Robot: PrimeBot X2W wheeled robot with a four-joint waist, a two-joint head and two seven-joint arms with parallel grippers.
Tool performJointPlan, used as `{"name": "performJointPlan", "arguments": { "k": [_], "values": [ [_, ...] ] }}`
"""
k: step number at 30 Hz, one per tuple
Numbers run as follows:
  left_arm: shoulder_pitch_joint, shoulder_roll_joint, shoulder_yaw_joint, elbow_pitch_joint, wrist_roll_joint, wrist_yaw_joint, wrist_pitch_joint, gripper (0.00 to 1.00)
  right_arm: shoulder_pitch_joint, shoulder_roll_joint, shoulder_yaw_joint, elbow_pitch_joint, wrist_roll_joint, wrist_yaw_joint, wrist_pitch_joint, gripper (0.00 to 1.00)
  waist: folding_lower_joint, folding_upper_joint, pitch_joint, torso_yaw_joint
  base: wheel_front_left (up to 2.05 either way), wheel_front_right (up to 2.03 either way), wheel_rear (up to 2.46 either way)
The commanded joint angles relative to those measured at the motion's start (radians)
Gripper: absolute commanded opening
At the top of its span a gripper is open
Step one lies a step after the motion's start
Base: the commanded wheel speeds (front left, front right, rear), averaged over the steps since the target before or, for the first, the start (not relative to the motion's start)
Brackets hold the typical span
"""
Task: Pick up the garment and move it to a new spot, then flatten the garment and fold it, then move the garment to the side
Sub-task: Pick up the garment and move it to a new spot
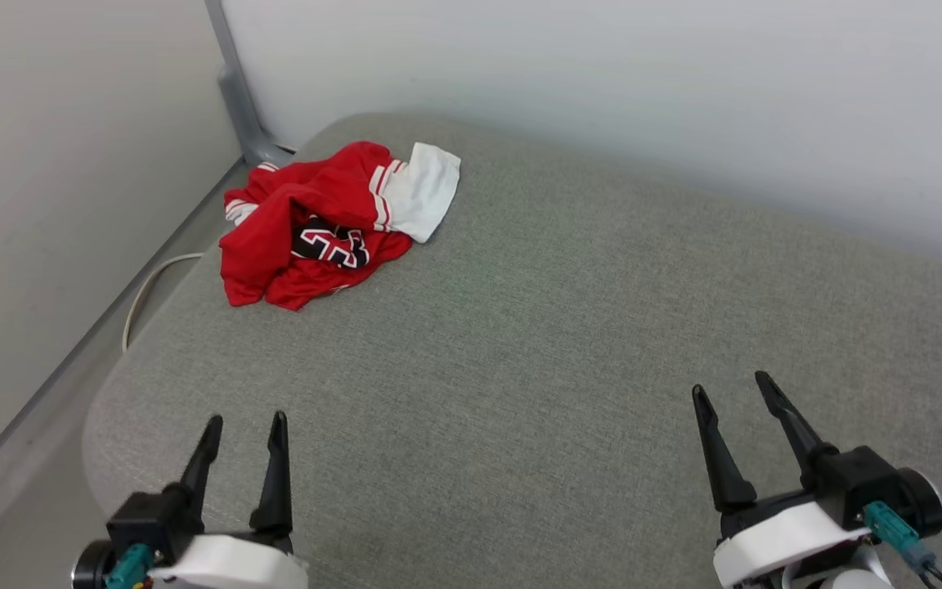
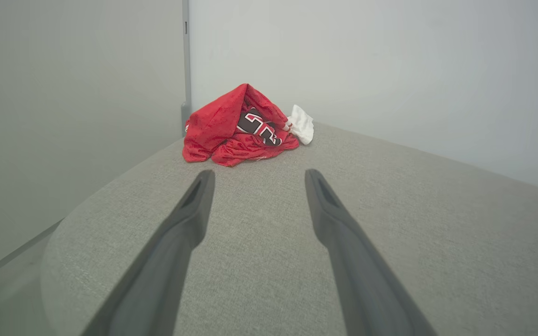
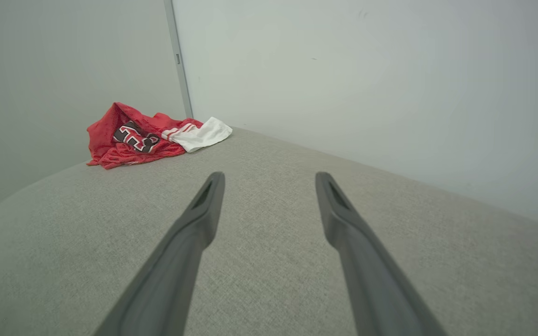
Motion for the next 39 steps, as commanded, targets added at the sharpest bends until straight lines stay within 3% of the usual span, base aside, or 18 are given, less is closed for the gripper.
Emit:
{"name": "performJointPlan", "arguments": {
  "k": [1,4,11,17,18,19,22,32,38,39],
  "values": [
    [-0.055,-0.001,0.011,-0.007,0.005,-0.009,-0.003,1.00,-0.031,0.000,-0.007,-0.012,-0.025,-0.001,-0.002,1.00,0.0000,0.0000,0.077,-0.029,0.00,0.00,0.00],
    [-0.124,0.011,0.041,0.034,-0.025,-0.018,-0.003,1.00,-0.058,0.000,-0.006,-0.024,-0.071,-0.001,-0.002,1.00,0.0000,0.0000,0.148,-0.053,0.00,0.00,0.00],
    [-0.369,0.163,-0.008,0.170,-0.102,-0.026,0.042,1.00,-0.132,0.000,-0.022,-0.069,-0.131,-0.001,-0.002,1.00,0.0000,0.0000,0.324,-0.120,0.00,0.00,0.00],
    [-0.620,0.391,-0.101,0.225,-0.234,-0.026,0.247,1.00,-0.166,0.000,-0.025,-0.131,-0.184,-0.001,-0.002,1.00,0.0000,0.0000,0.446,-0.175,0.00,0.00,0.00],
    [-0.658,0.441,-0.124,0.227,-0.239,-0.026,0.289,1.00,-0.171,0.000,-0.024,-0.141,-0.191,-0.001,-0.002,1.00,0.0000,0.0000,0.464,-0.186,0.00,0.00,0.00],
    [-0.728,0.531,-0.170,0.242,-0.246,-0.026,0.361,1.00,-0.181,0.000,-0.027,-0.162,-0.203,-0.001,-0.002,1.00,0.0000,0.0000,0.494,-0.203,0.00,0.00,0.00],
    [-0.853,0.652,-0.263,0.286,-0.315,-0.026,0.520,1.00,-0.196,0.000,-0.024,-0.197,-0.211,-0.001,-0.002,1.00,0.0000,0.0000,0.548,-0.232,0.00,0.00,0.00],
    [-1.003,0.785,-0.445,0.371,-0.563,-0.026,0.780,1.00,-0.201,-0.001,-0.021,-0.213,-0.209,-0.001,-0.001,1.00,0.0000,0.0000,0.604,-0.282,0.00,0.00,0.00],
    [-1.013,0.818,-0.567,0.396,-0.671,-0.026,0.833,1.00,-0.204,-0.002,-0.018,-0.213,-0.210,-0.001,0.001,1.00,0.0000,0.0000,0.627,-0.298,0.00,0.00,0.00],
    [-1.004,0.808,-0.622,0.407,-0.728,-0.028,0.848,1.00,-0.203,-0.002,-0.021,-0.214,-0.213,-0.001,0.001,1.00,0.0000,0.0000,0.635,-0.300,0.00,0.00,0.00]
  ]
}}
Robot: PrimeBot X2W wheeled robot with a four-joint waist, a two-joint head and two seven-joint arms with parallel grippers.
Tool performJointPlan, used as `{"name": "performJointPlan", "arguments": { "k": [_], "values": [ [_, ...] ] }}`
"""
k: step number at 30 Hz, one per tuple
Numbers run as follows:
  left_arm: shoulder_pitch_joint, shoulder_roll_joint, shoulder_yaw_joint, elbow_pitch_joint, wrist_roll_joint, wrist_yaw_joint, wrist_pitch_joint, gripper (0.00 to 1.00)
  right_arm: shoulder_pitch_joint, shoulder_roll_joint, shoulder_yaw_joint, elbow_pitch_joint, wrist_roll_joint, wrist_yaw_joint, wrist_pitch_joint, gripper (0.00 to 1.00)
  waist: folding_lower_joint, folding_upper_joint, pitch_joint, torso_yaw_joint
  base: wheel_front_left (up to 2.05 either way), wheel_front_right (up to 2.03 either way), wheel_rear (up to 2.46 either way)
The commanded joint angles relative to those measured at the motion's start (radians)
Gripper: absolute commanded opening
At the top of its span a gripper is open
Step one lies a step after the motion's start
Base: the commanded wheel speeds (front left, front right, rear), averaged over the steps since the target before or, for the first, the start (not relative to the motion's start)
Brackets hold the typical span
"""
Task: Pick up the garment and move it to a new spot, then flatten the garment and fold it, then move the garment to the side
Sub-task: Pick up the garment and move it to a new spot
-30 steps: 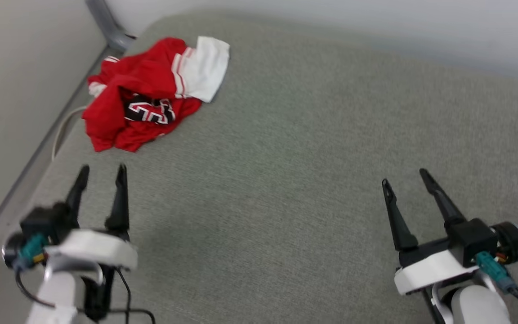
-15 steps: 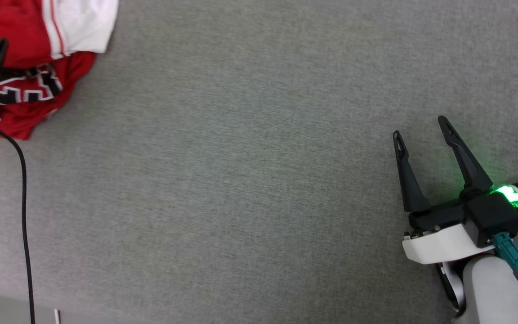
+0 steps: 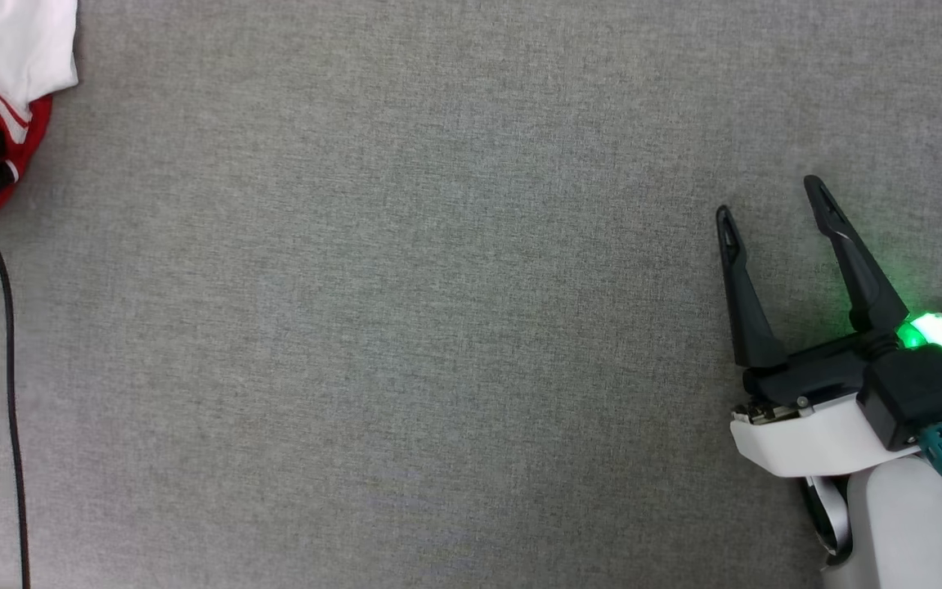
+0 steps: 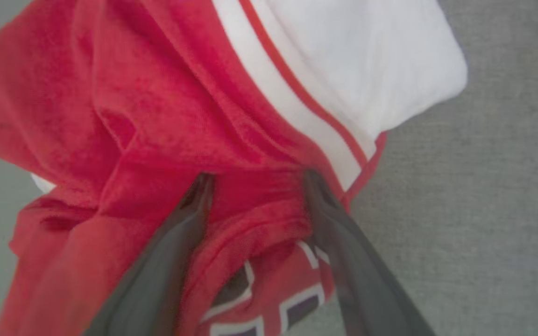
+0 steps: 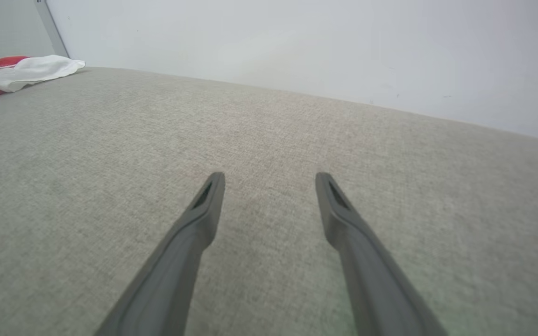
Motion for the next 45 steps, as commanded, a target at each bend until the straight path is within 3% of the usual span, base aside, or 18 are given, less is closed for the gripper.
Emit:
{"name": "performJointPlan", "arguments": {
  "k": [1,4,5,6,15,24,29,36,45],
  "values": [
    [0.013,-0.024,-0.042,0.008,-0.027,-0.004,0.013,1.00,0.010,-0.006,-0.018,0.030,-0.004,-0.002,0.006,1.00,0.0000,0.0000,0.001,-0.001,0.00,0.00,0.00],
    [0.022,-0.034,-0.088,0.019,-0.067,-0.005,0.001,1.00,0.020,-0.007,-0.024,0.033,-0.012,-0.002,0.006,1.00,0.0000,0.0000,-0.003,0.003,0.00,0.00,0.00],
    [0.025,-0.038,-0.104,0.021,-0.078,-0.005,-0.004,0.46,0.023,-0.007,-0.026,0.034,-0.016,-0.002,0.006,1.00,0.0000,0.0000,-0.006,0.005,0.00,0.00,0.00],
    [0.028,-0.041,-0.121,0.018,-0.090,-0.006,-0.010,0.00,0.023,-0.007,-0.027,0.035,-0.018,-0.002,0.006,1.00,0.0000,0.0000,-0.011,0.007,0.00,0.00,0.00],
    [0.012,-0.020,-0.169,0.052,-0.140,-0.003,-0.244,0.00,0.029,-0.005,-0.029,0.045,-0.020,-0.002,0.006,1.00,0.0000,0.0000,-0.093,0.026,0.00,0.00,0.00],
    [-0.012,-0.032,-0.208,0.095,-0.096,-0.002,-0.520,0.00,0.065,-0.005,-0.041,0.090,0.015,-0.002,0.003,1.00,0.0000,0.0000,-0.254,0.039,0.00,0.00,0.00],
    [-0.025,-0.045,-0.216,0.054,-0.122,-0.002,-0.576,0.00,0.087,-0.004,-0.052,0.111,0.034,-0.002,0.003,1.00,0.0000,0.0000,-0.350,0.045,0.00,0.00,0.00],
    [-0.041,-0.064,-0.255,-0.072,-0.097,0.007,-0.562,0.00,0.121,-0.004,-0.058,0.127,0.075,-0.002,0.003,1.00,0.0000,0.0000,-0.452,0.045,0.00,0.00,0.00],
    [0.024,-0.171,-0.318,-0.310,-0.097,0.115,-0.504,0.00,0.138,-0.004,-0.101,0.125,0.102,-0.002,0.002,1.00,0.0000,0.0000,-0.507,-0.003,0.00,0.00,0.00]
  ]
}}
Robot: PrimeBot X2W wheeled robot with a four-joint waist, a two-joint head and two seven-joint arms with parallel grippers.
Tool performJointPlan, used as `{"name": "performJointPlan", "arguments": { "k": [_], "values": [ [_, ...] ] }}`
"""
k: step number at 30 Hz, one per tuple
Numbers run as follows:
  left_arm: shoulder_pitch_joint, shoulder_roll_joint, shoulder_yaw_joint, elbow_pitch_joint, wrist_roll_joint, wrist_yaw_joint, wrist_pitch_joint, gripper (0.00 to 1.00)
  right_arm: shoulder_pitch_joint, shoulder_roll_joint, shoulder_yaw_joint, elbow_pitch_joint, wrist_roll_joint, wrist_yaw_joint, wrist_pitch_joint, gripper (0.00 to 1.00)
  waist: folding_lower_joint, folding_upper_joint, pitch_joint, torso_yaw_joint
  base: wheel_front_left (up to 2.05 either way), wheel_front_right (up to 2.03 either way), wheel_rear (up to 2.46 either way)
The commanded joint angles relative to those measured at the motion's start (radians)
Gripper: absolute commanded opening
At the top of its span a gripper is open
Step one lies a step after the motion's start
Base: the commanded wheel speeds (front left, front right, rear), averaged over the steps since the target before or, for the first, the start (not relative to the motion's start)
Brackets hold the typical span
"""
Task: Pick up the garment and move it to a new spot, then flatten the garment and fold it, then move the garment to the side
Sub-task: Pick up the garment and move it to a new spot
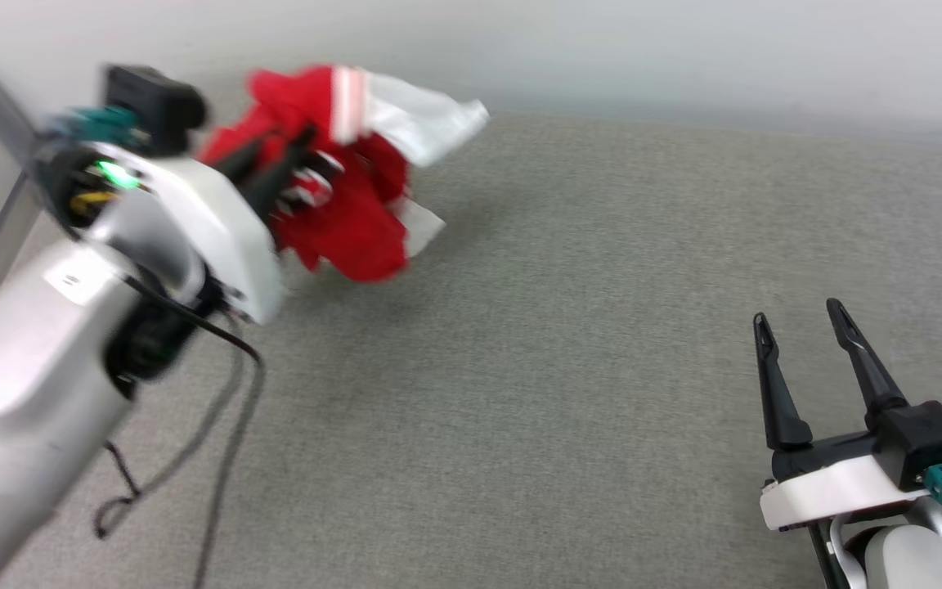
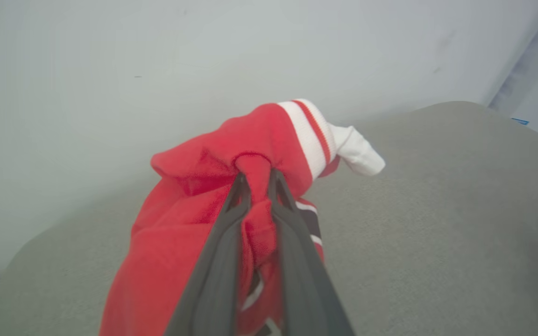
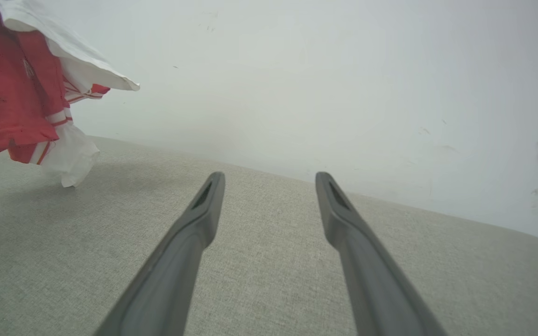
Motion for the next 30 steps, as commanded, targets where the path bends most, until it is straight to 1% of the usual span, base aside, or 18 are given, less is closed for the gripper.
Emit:
{"name": "performJointPlan", "arguments": {
  "k": [1,5,10,11,16,19,20,21,22,24,26,30],
  "values": [
    [0.030,-0.041,-0.019,-0.036,0.002,0.022,-0.001,0.00,0.004,-0.001,-0.010,-0.002,0.007,-0.001,-0.002,1.00,0.0002,0.0000,-0.012,-0.028,0.00,0.00,0.00],
    [0.071,-0.128,-0.075,-0.067,0.028,0.058,-0.010,0.00,0.001,-0.001,-0.026,-0.004,0.010,-0.001,-0.002,1.00,0.0002,0.0000,-0.010,-0.074,0.00,0.00,0.00],
    [0.145,-0.273,-0.166,-0.039,0.045,0.082,-0.017,0.00,-0.010,-0.001,-0.058,-0.007,0.017,-0.001,-0.002,1.00,0.0002,0.0000,-0.005,-0.140,0.00,0.00,0.00],
    [0.145,-0.273,-0.166,-0.039,0.045,0.082,-0.017,0.00,-0.010,-0.001,-0.058,-0.007,0.017,-0.001,-0.002,1.00,0.0002,0.0000,-0.005,-0.140,0.00,0.00,0.00],
    [0.222,-0.415,-0.281,0.036,0.077,0.095,-0.008,0.00,-0.017,-0.001,-0.073,-0.004,0.028,-0.001,-0.002,1.00,0.0002,0.0000,0.000,-0.201,0.00,0.00,0.00],
    [0.256,-0.494,-0.319,0.084,0.078,0.092,-0.016,0.00,-0.016,-0.001,-0.070,0.000,0.034,-0.001,-0.002,1.00,0.0002,0.0000,-0.001,-0.223,0.00,0.00,0.00],
    [0.261,-0.513,-0.327,0.102,0.085,0.093,-0.022,0.16,-0.015,-0.001,-0.069,0.002,0.038,-0.001,-0.002,1.00,0.0002,0.0000,-0.001,-0.228,0.00,0.00,0.00],
    [0.268,-0.533,-0.335,0.121,0.088,0.090,-0.024,0.92,-0.013,-0.001,-0.067,0.003,0.039,-0.001,-0.002,1.00,0.0002,0.0000,-0.002,-0.231,0.00,0.00,0.00],
    [0.275,-0.549,-0.341,0.137,0.087,0.087,-0.026,1.00,-0.010,-0.001,-0.065,0.005,0.040,-0.001,-0.002,1.00,0.0002,0.0000,-0.004,-0.233,0.00,0.00,0.00],
    [0.275,-0.573,-0.347,0.168,0.093,0.078,-0.034,1.00,-0.003,-0.001,-0.058,0.011,0.045,-0.001,-0.002,1.00,0.0002,0.0000,-0.009,-0.233,0.00,0.00,0.00],
    [0.275,-0.584,-0.342,0.191,0.091,0.070,-0.052,1.00,0.005,-0.001,-0.054,0.018,0.047,-0.001,-0.002,1.00,0.0002,0.0000,-0.017,-0.227,0.00,0.00,0.00],
    [0.265,-0.567,-0.309,0.211,0.087,0.063,-0.111,1.00,0.019,-0.001,-0.054,0.029,0.040,-0.001,-0.002,1.00,0.0002,0.0000,-0.040,-0.198,0.00,0.00,0.00]
  ]
}}
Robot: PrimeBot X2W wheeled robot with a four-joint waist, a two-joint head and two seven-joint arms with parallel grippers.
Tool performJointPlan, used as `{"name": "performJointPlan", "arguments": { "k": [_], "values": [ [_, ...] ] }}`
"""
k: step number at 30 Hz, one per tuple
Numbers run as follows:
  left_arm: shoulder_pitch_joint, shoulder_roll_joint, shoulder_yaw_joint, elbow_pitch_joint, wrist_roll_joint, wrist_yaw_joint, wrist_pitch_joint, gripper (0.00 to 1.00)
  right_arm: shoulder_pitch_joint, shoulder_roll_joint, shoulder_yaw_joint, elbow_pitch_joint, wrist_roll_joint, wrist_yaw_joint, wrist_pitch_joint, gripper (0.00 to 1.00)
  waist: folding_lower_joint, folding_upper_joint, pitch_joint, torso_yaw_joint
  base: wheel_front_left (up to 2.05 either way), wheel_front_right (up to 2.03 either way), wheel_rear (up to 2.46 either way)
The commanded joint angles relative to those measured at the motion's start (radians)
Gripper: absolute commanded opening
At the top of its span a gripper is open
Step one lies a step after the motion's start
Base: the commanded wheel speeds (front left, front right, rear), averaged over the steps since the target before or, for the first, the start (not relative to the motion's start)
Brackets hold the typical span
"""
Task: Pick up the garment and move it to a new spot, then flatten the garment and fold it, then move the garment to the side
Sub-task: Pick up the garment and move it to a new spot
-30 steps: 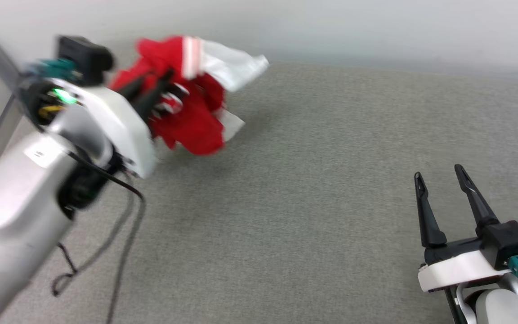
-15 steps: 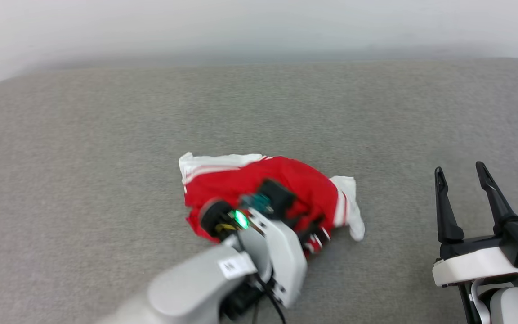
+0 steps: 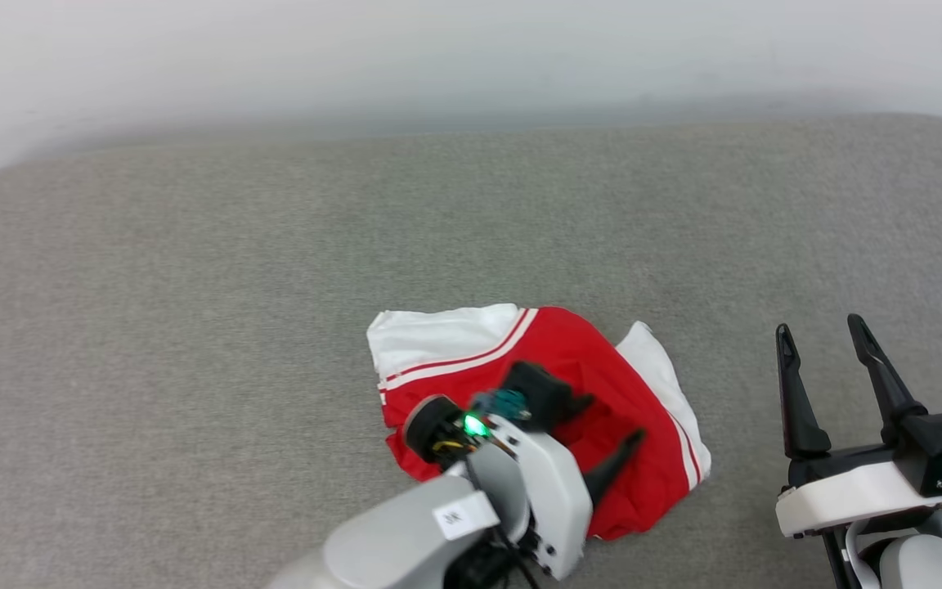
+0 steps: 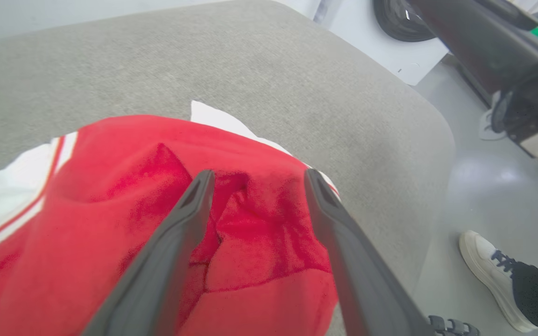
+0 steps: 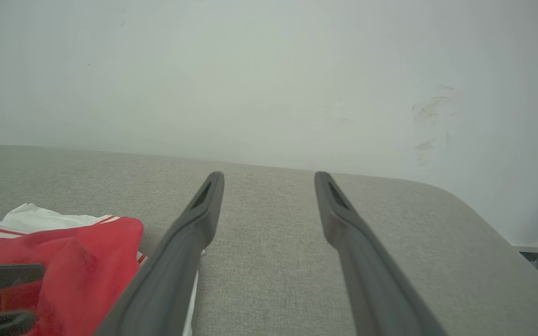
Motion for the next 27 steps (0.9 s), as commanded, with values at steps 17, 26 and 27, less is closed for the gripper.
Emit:
{"name": "performJointPlan", "arguments": {
  "k": [17,26,27],
  "values": [
    [0.130,0.348,0.372,-0.241,0.058,0.065,-0.235,1.00,0.061,0.000,-0.017,0.057,-0.025,-0.001,-0.002,1.00,0.0001,-0.0001,-0.098,0.136,0.00,0.00,0.00],
    [0.499,0.301,0.725,-0.421,0.249,0.059,-0.234,1.00,0.081,0.000,-0.021,0.075,-0.013,-0.001,-0.002,1.00,0.0001,-0.0001,-0.124,0.150,0.00,0.00,0.00],
    [0.531,0.284,0.755,-0.427,0.272,0.056,-0.234,1.00,0.082,0.000,-0.021,0.076,-0.011,-0.001,-0.002,1.00,0.0001,-0.0001,-0.126,0.150,0.00,0.00,0.00]
  ]
}}
